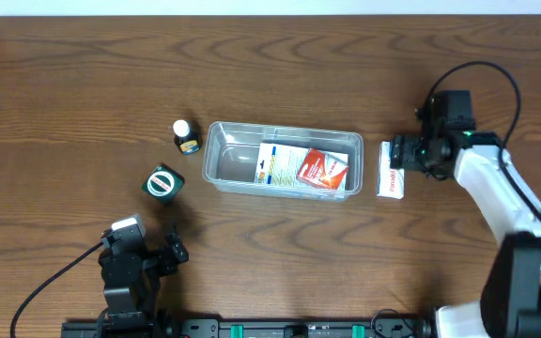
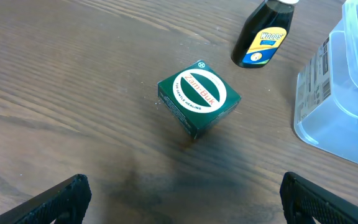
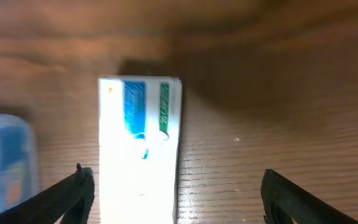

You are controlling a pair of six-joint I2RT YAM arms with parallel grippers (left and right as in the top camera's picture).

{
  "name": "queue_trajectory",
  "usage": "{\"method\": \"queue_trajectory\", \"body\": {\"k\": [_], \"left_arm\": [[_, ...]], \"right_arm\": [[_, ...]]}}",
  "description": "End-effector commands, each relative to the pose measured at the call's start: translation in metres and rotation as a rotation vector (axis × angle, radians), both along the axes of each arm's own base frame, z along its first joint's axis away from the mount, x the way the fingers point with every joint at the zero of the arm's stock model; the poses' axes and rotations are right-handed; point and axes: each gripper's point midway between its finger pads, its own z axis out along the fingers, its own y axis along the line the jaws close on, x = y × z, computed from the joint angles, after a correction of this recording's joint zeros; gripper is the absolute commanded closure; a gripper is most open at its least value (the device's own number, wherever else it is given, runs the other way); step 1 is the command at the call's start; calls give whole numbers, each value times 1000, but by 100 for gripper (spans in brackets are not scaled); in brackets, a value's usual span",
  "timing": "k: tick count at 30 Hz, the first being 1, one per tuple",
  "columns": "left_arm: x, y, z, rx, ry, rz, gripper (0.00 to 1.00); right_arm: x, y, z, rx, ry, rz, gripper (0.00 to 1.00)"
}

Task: Pack container
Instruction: 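Grasp the white Panadol box with the right gripper, then carry the Panadol box into the container and lower it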

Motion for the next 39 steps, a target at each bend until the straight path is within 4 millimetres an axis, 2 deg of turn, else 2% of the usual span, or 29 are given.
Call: {"method": "queue_trajectory", "body": {"k": [1,6,15,20,29,39], "left_arm": [[-1,1,-6,5,13,2,2],[-1,1,-6,5,13,2,2],[-1,1,-6,5,13,2,2],[-1,1,-6,5,13,2,2],[-1,1,-6,5,13,1,2],[-1,1,-6,5,13,2,2]], "right_arm": [[5,8,16,20,-45,26,18],[3,19,3,23,-7,46,17],[2,18,-42,21,93,26,13],[8,21,-43,32,76,32,13],[4,26,-50,46,101,47,14],[-1,24,-69,36,154,42,29]]}}
